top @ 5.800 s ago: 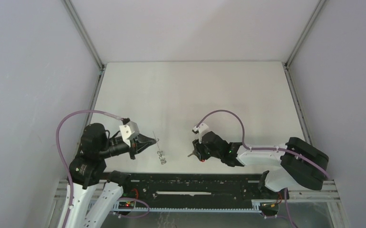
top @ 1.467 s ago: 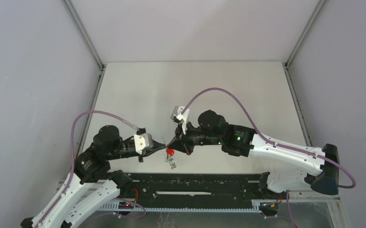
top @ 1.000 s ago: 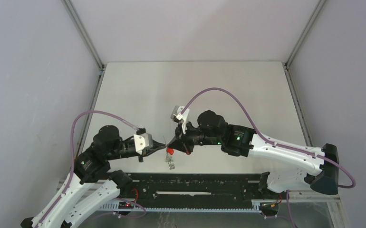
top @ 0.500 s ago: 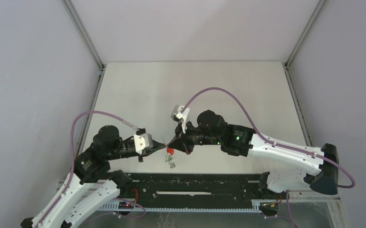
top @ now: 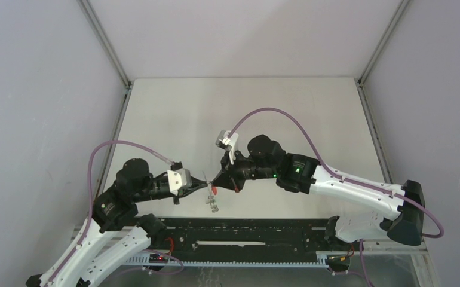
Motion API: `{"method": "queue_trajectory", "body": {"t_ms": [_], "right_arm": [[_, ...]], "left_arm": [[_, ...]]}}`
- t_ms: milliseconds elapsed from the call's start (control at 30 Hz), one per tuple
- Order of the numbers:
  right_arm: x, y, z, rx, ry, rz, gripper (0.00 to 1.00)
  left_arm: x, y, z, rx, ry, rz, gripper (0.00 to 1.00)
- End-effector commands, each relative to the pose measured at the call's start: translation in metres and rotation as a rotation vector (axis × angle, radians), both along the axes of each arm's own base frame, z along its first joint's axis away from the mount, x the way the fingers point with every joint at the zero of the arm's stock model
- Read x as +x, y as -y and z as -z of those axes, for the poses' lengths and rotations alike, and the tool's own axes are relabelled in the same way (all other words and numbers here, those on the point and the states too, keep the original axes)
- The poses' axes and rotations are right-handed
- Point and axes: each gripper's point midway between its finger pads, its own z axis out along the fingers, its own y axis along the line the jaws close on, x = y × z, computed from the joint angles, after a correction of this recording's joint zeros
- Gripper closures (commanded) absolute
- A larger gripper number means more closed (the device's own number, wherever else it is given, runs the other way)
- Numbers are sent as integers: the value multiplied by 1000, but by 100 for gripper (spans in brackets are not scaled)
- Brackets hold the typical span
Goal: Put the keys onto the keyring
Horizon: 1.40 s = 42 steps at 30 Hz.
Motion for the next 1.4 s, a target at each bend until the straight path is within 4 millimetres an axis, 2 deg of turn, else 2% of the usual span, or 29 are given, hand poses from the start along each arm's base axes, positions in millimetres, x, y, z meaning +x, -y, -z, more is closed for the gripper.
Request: {"method": "queue_trajectory", "body": {"t_ms": [0, 400, 667, 1000, 1100, 1300, 1333, 1367], "right_arm": [[6, 0, -14, 38, -13, 12, 100], [0, 3, -4, 36, -62, -35, 100], [-7, 8, -21, 121, -92, -101, 100], [-19, 13, -32, 181, -100, -167, 100], [-21, 15, -39, 200, -84, -172, 94], [-18, 28, -65, 264, -23, -155, 80], [-19, 30, -68, 274, -17, -159, 76], [-20, 32, -71, 281, -10, -168, 60]], "left_arm": [[-2, 4, -17, -47, 67, 32, 100], [-4, 6, -27, -84, 55, 31, 100], [-9, 7, -39, -123, 56, 45, 100], [-8, 6, -72, -246, 123, 15, 100], [-10, 9, -80, -274, 109, 30, 100], [-14, 14, -78, -265, 78, 70, 100], [-15, 14, -77, -259, 75, 78, 100], [-16, 15, -76, -254, 73, 89, 100]]}}
